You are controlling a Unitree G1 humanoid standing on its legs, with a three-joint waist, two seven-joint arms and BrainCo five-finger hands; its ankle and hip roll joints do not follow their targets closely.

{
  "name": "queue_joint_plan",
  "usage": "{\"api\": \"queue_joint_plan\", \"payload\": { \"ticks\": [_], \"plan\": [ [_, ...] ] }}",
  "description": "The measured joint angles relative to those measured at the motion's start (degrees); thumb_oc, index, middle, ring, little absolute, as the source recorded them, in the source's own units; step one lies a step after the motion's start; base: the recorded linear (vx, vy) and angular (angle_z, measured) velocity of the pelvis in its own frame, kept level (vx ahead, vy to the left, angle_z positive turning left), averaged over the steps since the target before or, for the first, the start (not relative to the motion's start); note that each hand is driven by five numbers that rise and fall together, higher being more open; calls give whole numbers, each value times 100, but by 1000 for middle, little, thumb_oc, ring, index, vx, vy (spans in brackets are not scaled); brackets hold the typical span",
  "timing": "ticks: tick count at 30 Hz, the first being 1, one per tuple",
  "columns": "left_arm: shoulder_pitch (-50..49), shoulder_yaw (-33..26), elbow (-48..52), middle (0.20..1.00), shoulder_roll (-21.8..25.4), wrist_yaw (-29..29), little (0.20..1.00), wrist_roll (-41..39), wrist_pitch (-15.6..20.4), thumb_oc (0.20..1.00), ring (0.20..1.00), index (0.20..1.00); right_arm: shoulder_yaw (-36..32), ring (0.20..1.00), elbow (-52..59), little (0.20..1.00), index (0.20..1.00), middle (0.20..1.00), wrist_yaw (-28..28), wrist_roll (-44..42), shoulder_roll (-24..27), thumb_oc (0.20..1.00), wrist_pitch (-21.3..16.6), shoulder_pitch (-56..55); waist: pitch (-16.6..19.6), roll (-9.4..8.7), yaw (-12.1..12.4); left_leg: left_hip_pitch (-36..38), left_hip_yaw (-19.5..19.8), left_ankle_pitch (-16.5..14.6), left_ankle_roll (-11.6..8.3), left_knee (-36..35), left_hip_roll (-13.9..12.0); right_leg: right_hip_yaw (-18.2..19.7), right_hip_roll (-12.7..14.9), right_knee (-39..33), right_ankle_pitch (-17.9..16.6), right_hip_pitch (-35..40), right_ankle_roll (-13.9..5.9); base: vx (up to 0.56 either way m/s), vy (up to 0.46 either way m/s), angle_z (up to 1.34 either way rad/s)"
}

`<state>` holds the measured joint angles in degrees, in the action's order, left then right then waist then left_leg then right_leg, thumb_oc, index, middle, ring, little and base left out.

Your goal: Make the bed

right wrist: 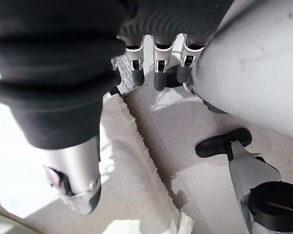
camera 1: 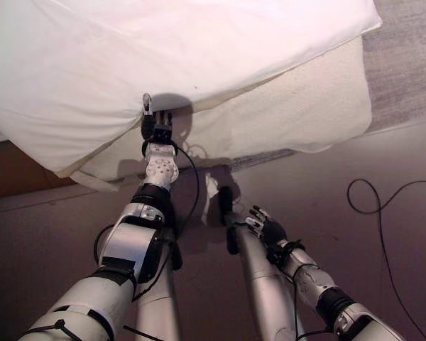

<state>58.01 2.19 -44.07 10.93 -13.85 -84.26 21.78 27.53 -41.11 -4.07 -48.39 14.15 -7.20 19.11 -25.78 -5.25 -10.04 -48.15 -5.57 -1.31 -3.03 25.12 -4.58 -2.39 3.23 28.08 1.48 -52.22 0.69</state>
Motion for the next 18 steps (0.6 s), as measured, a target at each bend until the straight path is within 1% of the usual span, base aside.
{"api": "queue_joint_plan", "payload": {
  "ticks": [1, 2, 3, 7, 10, 18],
  "plan": [
    [-94, 0, 362, 664, -43, 66, 664, -3, 89, 664, 664, 664, -10, 1000, 1, 1000, 1000, 1000, 0, 0, -5, 1000, -1, -4, 0, 0, 8, 1, 2, 5, 6, -6, 4, -4, 6, 4, 1, 0, 0, 0, 0, 0],
    [-114, 0, 476, 523, -60, 100, 523, -4, 132, 523, 523, 523, -10, 1000, 0, 1000, 1000, 1000, 0, 1, -6, 1000, -1, -4, 0, 0, 13, 3, 2, 6, 7, -10, 7, -4, 6, 6, 1, 0, 0, -9, -5, 4],
    [-116, 0, 582, 200, -66, 162, 200, -4, 183, 200, 200, 200, -9, 1000, 0, 1000, 1000, 1000, 0, 1, -11, 1000, -1, -4, 0, 0, 15, 12, 5, 9, 11, -16, 11, -4, 12, 10, 1, 8, 0, 0, 0, 0],
    [-119, 0, 649, 200, -76, 287, 200, -33, 337, 200, 200, 200, -4, 1000, -31, 1000, 1000, 1000, 9, 1, -39, 1000, -2, -7, 0, 0, 15, 84, 8, 17, 18, -42, 24, -14, 26, 8, 0, 77, 0, 0, 0, 0],
    [-119, 0, 677, 200, -72, 384, 200, -38, 384, 200, 200, 200, -5, 1000, -42, 1000, 1000, 1000, 11, 2, -48, 1000, -3, -9, 0, 0, 18, 99, 18, 23, 25, -42, 31, -26, 34, 13, 0, 97, 0, 0, 0, 0],
    [-117, 10, 676, 200, -70, 418, 200, -43, 385, 200, 200, 200, -3, 1000, -85, 1000, 1000, 1000, 25, 1, -139, 1000, -18, -9, 0, 2, 13, 180, 17, 30, 39, -64, 55, -41, 63, -23, -9, 183, -16, -1, 0, 0]
  ]
}}
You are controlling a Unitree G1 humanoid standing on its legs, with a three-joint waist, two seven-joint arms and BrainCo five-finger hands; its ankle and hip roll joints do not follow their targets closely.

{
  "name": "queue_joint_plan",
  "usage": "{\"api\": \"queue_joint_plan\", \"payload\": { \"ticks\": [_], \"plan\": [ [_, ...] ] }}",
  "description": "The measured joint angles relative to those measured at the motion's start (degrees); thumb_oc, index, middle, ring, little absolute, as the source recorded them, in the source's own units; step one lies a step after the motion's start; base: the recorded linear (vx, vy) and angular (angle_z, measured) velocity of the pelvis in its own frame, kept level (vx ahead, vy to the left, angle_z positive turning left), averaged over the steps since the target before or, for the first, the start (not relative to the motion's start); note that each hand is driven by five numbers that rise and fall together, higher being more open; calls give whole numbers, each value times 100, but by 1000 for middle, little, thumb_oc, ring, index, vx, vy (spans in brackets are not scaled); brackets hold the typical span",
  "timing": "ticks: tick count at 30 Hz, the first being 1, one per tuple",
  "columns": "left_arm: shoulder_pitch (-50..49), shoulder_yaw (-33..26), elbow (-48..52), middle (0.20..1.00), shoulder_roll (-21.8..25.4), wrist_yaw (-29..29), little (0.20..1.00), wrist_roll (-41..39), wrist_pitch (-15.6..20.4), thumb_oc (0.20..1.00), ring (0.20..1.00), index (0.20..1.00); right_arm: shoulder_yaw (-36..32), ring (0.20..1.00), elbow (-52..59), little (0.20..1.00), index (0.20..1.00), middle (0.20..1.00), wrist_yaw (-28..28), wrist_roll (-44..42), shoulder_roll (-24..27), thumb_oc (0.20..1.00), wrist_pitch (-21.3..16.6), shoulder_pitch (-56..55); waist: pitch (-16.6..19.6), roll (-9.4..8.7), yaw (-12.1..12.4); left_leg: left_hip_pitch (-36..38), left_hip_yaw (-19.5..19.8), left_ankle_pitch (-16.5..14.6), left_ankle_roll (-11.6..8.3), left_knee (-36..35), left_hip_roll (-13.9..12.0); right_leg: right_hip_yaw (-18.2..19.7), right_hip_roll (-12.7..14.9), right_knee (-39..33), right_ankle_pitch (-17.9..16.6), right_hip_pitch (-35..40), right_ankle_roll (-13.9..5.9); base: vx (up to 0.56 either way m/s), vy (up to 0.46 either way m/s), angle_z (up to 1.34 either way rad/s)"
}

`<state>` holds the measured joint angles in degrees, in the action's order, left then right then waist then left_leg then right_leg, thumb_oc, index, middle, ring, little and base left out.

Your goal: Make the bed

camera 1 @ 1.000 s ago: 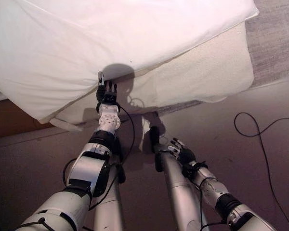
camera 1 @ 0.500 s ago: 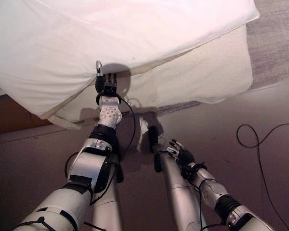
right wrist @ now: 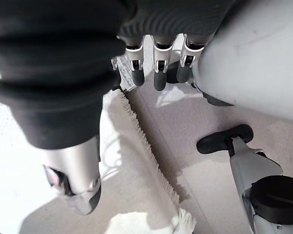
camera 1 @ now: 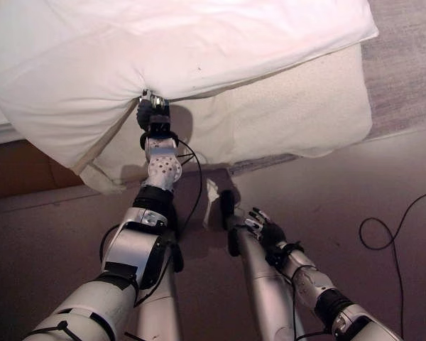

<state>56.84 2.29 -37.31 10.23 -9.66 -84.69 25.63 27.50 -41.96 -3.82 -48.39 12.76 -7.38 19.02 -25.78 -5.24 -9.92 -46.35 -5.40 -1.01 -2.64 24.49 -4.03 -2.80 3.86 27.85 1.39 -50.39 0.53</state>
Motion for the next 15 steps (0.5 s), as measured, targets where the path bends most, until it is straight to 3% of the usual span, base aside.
{"api": "queue_joint_plan", "payload": {
  "ticks": [15],
  "plan": [
    [7, 117, -13, 200, -134, -266, 200, 18, 66, 200, 200, 200, 2, 1000, 28, 1000, 1000, 1000, 64, -18, -58, 1000, -26, 34, -1, 7, 162, 60, -41, 6, 10, 10, 20, 54, 12, 45, -3, 24, -6, 0, 0, 0]
  ]
}}
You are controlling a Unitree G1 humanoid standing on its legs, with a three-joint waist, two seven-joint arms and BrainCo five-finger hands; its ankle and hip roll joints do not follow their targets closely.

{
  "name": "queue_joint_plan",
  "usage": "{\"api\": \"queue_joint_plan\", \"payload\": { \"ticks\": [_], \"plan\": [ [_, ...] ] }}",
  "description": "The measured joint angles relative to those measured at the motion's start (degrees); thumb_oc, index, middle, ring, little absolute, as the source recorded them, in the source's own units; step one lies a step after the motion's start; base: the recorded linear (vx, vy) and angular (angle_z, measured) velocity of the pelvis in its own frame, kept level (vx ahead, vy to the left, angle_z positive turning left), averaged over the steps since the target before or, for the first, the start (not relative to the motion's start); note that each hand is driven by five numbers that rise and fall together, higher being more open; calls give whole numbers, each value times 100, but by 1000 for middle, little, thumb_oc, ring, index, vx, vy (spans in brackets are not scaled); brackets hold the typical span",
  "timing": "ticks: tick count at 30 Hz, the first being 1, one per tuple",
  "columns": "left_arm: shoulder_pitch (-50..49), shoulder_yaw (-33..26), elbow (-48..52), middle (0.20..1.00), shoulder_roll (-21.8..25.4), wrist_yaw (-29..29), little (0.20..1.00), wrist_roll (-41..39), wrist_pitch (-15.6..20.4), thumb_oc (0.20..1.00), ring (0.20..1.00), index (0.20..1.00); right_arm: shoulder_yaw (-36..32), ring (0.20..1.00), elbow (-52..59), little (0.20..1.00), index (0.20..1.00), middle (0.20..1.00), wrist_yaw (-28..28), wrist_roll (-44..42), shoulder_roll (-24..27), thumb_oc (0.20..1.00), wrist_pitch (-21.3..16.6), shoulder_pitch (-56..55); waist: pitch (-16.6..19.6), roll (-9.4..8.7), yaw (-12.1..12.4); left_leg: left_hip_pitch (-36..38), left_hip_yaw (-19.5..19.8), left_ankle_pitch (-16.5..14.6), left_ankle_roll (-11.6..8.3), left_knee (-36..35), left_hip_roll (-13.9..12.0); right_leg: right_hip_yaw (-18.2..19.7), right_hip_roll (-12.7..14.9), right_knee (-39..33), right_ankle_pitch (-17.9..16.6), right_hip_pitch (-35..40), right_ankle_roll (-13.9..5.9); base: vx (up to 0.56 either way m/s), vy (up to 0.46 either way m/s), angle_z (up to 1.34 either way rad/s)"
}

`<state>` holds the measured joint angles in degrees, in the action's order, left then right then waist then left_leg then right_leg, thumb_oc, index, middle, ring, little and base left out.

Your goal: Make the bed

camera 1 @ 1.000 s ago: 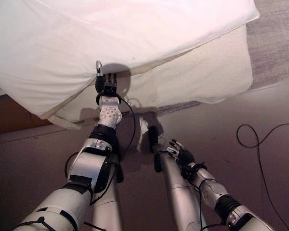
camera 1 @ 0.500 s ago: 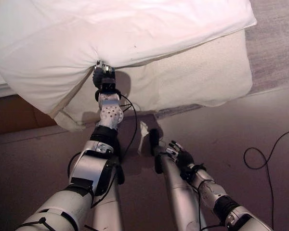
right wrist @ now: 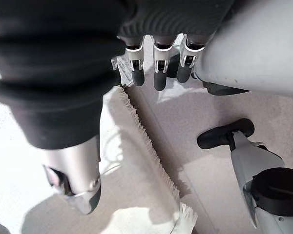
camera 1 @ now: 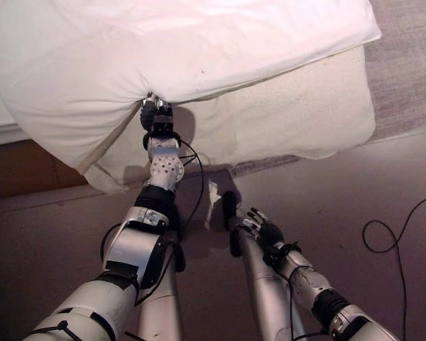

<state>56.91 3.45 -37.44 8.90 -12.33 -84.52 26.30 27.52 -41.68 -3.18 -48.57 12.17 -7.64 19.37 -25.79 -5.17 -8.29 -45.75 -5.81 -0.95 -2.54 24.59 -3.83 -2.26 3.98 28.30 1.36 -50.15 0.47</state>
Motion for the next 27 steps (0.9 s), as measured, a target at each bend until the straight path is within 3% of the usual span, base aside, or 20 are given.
{"api": "queue_joint_plan", "payload": {
  "ticks": [2, 8, 17, 27],
  "plan": [
    [-319, -5, 584, 200, -122, -30, 200, 23, 85, 200, 200, 200, -5, 1000, 67, 1000, 1000, 1000, 0, -165, -25, 1000, -12, 75, -5, 14, -2, -1, 2, 0, -1, -21, -1, -1, 2, -8, 1, -2, -1, 0, 0, 0],
    [-1136, 160, 1784, 200, -665, -73, 200, 268, 293, 200, 200, 200, -43, 1000, 141, 1000, 1000, 1000, -159, -1256, -239, 1000, -110, 800, -14, 94, 300, 6, 55, 31, 2, -107, 39, -69, 30, -1, -6, 1, 35, -8, 9, 4],
    [-1350, 244, 2177, 200, -740, -169, 200, 334, 349, 200, 200, 200, -87, 1000, 378, 1000, 1000, 1000, -577, -2568, -421, 1000, -65, 1685, -179, 368, 608, 47, 304, 96, 26, -112, 126, -316, 159, 35, 82, 184, 25, -7, 16, 15],
    [-1647, 138, 2369, 200, -688, -705, 200, 821, 552, 200, 200, 200, -238, 1000, 577, 1000, 1000, 1000, -582, -3422, -513, 1000, -79, 1787, -203, 406, 659, 61, 375, 122, 60, -172, 217, -390, 252, 47, 105, 220, -5, 1, 40, 6]
  ]
}}
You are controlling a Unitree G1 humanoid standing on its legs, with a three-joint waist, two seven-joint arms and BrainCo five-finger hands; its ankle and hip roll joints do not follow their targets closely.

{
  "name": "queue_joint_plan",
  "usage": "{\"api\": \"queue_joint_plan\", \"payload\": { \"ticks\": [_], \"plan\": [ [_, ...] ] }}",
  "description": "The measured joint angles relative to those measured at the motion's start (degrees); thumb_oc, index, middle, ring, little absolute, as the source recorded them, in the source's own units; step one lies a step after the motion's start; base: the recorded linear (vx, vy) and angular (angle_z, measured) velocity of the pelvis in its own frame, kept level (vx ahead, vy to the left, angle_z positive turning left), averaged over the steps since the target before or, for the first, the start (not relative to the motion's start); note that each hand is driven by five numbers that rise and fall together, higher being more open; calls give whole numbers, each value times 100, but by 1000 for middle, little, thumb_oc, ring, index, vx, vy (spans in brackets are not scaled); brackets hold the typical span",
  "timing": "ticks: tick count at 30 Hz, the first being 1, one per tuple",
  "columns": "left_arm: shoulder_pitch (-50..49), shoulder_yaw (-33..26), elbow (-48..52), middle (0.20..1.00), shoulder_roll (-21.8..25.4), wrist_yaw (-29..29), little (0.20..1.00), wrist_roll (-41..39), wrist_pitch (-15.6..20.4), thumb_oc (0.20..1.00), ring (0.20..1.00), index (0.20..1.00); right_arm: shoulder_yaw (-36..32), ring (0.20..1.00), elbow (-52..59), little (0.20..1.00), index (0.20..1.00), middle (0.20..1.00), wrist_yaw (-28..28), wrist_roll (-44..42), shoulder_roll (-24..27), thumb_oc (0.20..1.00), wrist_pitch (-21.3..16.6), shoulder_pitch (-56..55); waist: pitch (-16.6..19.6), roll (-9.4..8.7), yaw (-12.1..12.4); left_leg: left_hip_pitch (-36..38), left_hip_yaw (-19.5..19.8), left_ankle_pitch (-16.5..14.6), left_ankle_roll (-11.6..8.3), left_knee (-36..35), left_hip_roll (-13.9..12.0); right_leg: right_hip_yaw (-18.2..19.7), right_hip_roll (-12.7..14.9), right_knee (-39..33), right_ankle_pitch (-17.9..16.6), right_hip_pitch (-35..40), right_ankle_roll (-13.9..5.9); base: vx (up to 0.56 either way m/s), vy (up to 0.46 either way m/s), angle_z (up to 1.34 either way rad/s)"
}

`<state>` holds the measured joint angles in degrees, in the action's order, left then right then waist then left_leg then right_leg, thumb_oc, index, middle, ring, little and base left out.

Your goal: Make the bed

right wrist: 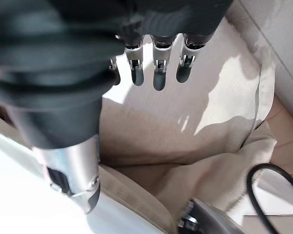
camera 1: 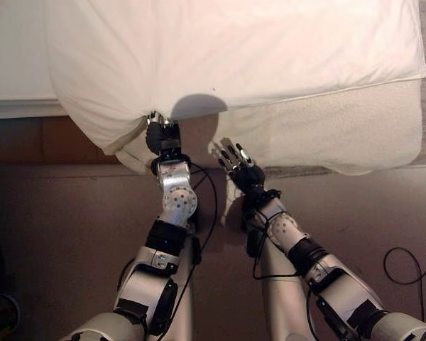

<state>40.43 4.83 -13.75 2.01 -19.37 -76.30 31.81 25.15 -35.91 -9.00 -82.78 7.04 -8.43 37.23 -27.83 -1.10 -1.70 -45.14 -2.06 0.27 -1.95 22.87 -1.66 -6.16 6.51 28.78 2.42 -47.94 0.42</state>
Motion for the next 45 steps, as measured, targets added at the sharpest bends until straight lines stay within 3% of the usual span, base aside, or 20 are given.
{"api": "queue_joint_plan", "payload": {
  "ticks": [8, 14, 19, 26, 38, 45],
  "plan": [
    [-207, -245, 566, 200, 53, -535, 200, 590, 10, 200, 200, 200, -288, 1000, 38, 1000, 1000, 1000, 13, -476, -36, 1000, -35, 76, -90, 150, 206, 43, 118, 48, -34, -21, 6, -102, 10, 8, 33, 83, 23, 4, 28, 5],
    [-395, -525, 585, 200, 170, -954, 200, 821, 8, 200, 200, 200, -975, 1000, 379, 1000, 1000, 1000, 83, -767, -56, 1000, -296, 278, -106, 181, 275, 44, 226, 68, -46, -42, 79, -200, 95, 146, 140, 76, 33, 11, 41, 12],
    [-635, -1173, 579, 200, 224, -1365, 200, 1032, 138, 200, 200, 200, -1247, 1000, 625, 1000, 1000, 1000, 269, -850, 3, 1000, -521, 421, -132, 229, 306, 44, 229, 72, -44, -30, 88, -208, 112, 165, 173, 72, 31, 5, 14, 1],
    [-832, -1734, 582, 200, 488, -1727, 200, 1104, 389, 200, 200, 200, -1577, 1000, 624, 1000, 1000, 1000, 460, -862, 82, 1000, -586, 411, -150, 277, 562, 42, 240, 76, -37, -31, 132, -226, 167, 250, 211, 50, 25, -5, 18, 4],
    [-958, -2242, 581, 200, 1154, -2302, 200, 1515, 357, 200, 200, 200, -2068, 1000, 671, 1000, 1000, 1000, 707, -851, 492, 1000, -665, 435, -148, 280, 566, -74, 206, 92, -13, 10, 161, -189, 203, 292, 219, -73, -4, 0, 2, 1],
    [-1004, -2215, 582, 200, 1200, -2274, 200, 1711, 292, 200, 200, 200, -2079, 1000, 661, 1000, 1000, 1000, 816, -835, 527, 1000, -648, 422, -148, 280, 553, -70, 206, 92, -12, 22, 158, -185, 201, 309, 218, -71, -3, 0, 0, 0]
  ]
}}
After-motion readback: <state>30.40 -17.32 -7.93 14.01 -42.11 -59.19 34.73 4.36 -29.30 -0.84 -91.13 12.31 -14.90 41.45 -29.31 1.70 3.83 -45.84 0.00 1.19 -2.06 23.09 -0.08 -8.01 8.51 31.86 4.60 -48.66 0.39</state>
